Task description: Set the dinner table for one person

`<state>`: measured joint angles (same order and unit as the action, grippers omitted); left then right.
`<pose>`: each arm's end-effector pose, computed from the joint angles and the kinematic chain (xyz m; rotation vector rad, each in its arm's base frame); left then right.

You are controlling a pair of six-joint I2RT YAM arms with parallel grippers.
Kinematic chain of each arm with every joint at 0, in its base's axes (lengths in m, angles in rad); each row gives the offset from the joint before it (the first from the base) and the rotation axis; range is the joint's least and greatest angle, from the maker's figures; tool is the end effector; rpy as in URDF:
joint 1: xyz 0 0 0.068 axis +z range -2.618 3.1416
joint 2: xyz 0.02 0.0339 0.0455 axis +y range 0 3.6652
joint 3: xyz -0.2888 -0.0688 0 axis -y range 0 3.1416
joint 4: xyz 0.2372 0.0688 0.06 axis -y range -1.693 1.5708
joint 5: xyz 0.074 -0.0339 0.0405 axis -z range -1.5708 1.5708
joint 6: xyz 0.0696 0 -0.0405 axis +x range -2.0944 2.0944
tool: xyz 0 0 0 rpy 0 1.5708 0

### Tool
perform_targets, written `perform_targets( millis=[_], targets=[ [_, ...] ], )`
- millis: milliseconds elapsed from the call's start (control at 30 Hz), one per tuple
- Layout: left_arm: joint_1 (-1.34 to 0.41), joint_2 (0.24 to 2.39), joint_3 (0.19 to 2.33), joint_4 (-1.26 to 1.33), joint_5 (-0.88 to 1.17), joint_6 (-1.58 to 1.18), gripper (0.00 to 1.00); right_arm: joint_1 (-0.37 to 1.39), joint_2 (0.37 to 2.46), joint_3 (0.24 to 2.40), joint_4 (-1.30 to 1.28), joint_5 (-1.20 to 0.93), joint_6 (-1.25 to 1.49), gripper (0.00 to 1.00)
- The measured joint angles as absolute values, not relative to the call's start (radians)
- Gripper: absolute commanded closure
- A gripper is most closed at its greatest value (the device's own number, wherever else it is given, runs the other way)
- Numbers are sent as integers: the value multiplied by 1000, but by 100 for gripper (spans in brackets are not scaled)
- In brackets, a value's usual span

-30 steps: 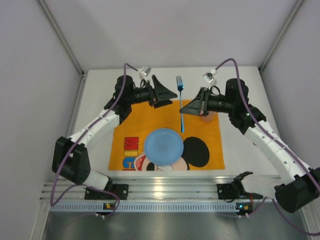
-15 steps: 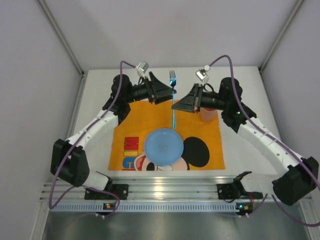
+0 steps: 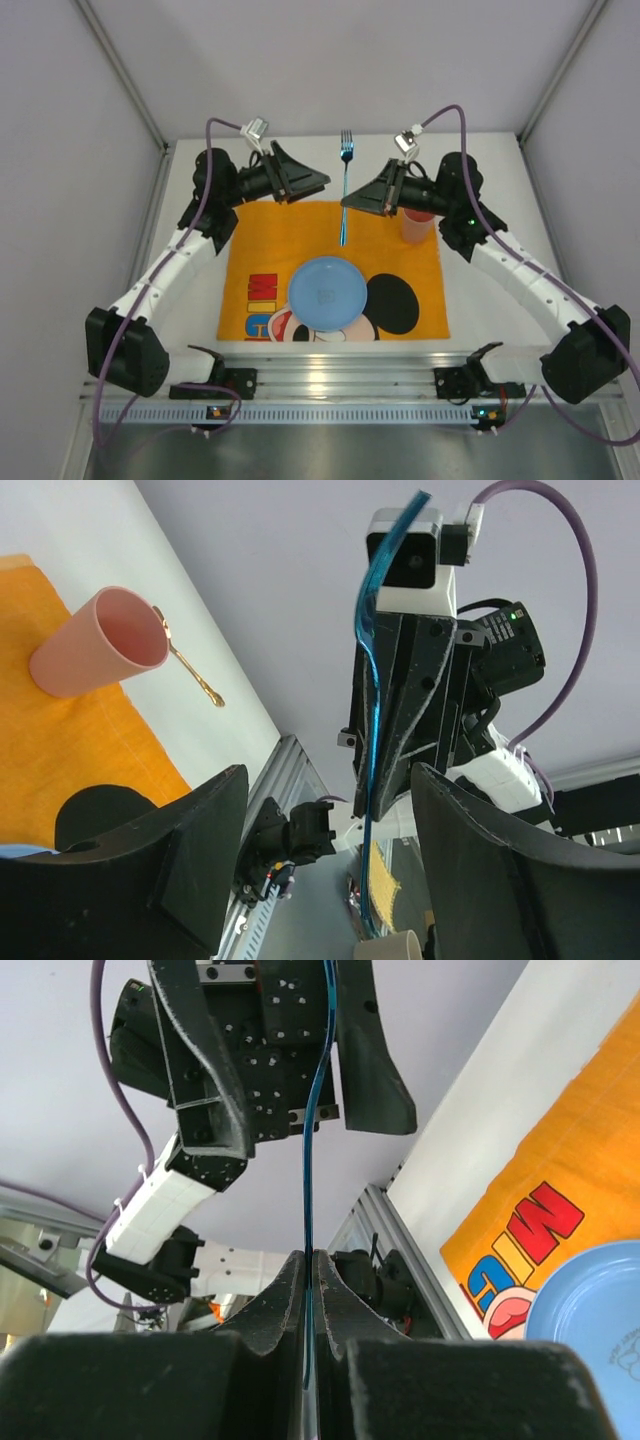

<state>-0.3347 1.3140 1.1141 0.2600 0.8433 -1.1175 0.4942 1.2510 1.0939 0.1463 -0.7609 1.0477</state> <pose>0.2768 -0.1513 0.4118 0.0972 1.8270 -1.7187 0.2389 0.1833 0.4085 -0.1896 1.8896 1.7239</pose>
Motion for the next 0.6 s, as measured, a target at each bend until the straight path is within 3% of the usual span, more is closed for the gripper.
perform_targets(
  millis=[500, 600],
  targets=[
    [-368, 1446, 1159, 339, 882, -1185, 35, 521, 1334, 1094, 222, -762, 1102, 100],
    [-389, 1505, 1213, 350, 882, -1193, 48, 536, 1346, 1093, 224, -762, 1103, 100]
  ],
)
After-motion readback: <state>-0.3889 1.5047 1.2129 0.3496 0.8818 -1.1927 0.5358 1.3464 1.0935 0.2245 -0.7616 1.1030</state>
